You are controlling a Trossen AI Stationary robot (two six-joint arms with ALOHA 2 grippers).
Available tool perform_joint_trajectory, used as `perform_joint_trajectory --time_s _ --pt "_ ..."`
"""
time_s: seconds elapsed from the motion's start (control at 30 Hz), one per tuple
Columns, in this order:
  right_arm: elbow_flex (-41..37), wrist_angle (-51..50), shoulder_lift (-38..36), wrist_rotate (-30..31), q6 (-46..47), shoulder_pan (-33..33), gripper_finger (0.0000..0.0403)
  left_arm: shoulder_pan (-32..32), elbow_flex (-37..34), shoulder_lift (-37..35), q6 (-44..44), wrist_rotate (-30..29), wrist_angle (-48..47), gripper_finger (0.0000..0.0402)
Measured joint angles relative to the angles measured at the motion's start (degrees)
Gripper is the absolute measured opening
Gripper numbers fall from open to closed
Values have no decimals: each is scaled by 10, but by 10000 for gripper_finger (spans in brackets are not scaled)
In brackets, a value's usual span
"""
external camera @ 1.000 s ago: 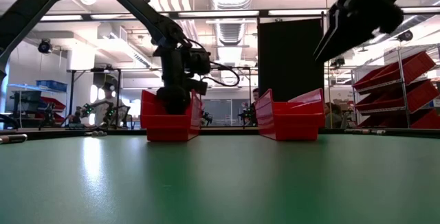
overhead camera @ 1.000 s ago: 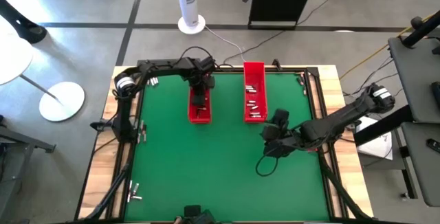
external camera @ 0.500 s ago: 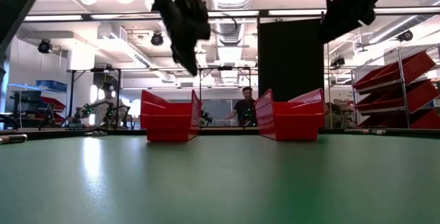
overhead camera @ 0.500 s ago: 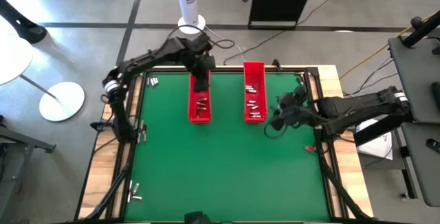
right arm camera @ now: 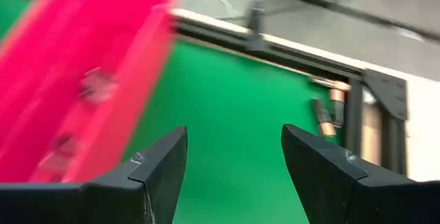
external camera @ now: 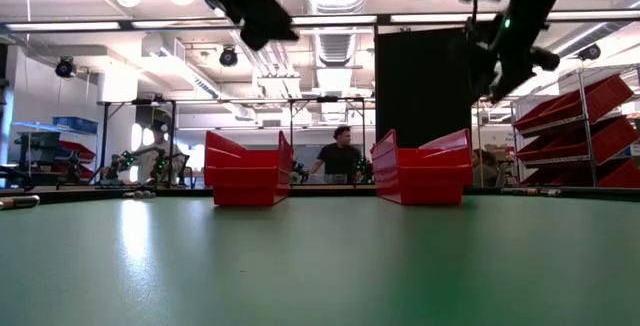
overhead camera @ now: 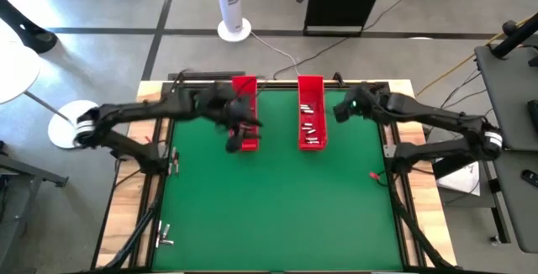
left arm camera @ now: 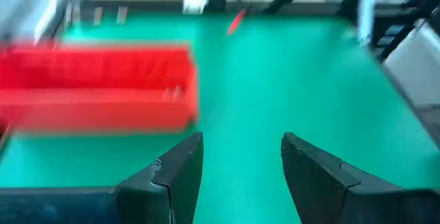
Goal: Sort batteries
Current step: Put the brown battery into the left red bin
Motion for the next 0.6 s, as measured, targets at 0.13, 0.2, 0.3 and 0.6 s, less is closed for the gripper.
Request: perform_joint_trajectory --time_s 0.13,0.2,0.3,0.6 --pt "-14 43 20 -4 9 -102 227 -91 -120 -65 -23 -103 180 176" --pt "-17 68 31 -4 26 -145 222 -134 -166 -85 -38 -178 251 176" --pt "-18 78 52 -4 91 -191 215 -191 -222 -100 -75 -261 343 176" --pt "-15 56 150 -3 154 -216 227 -270 -279 -102 -91 -295 428 176"
